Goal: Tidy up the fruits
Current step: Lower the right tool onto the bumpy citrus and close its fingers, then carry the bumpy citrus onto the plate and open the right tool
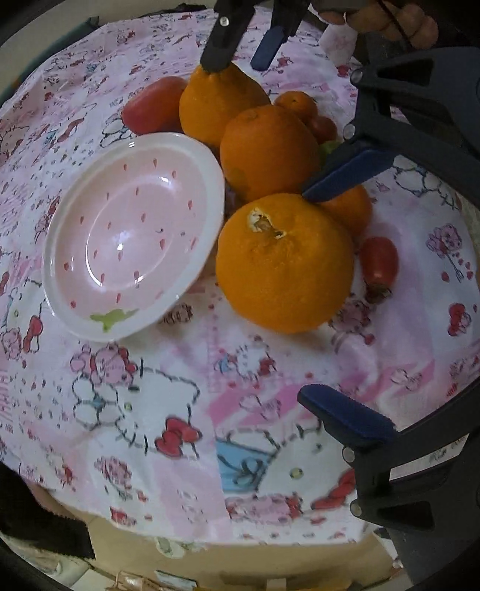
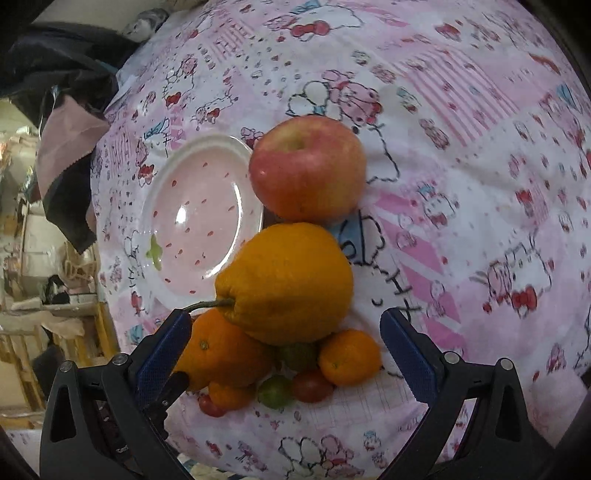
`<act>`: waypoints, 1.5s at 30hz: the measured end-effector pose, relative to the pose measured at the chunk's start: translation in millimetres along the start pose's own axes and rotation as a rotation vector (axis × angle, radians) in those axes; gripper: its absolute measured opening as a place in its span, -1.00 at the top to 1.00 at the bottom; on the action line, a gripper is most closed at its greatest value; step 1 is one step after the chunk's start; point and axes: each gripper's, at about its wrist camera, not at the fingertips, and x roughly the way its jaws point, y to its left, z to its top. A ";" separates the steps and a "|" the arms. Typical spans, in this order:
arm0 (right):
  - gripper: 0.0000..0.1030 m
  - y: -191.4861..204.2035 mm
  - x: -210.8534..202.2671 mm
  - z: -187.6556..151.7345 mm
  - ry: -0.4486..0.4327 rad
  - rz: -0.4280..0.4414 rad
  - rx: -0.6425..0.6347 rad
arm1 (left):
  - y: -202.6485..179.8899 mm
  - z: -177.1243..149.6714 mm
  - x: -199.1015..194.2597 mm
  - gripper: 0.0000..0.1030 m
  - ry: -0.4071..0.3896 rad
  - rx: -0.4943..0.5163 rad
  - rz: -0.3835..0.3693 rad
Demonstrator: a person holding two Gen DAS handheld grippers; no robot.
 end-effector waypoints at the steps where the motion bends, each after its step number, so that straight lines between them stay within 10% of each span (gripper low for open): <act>1: -1.00 1.2 5.0 0.3 0.010 -0.028 -0.012 | -1.7 1.0 1.1 -0.91 0.002 0.011 0.004; 30: -0.54 3.4 28.6 3.6 0.050 -0.048 -0.069 | -9.5 6.1 2.7 -0.44 -0.034 0.051 -0.024; 45: -0.52 1.2 -19.5 -9.9 -0.044 0.112 -0.054 | 10.3 -1.6 -51.2 -0.43 -0.176 0.003 -0.042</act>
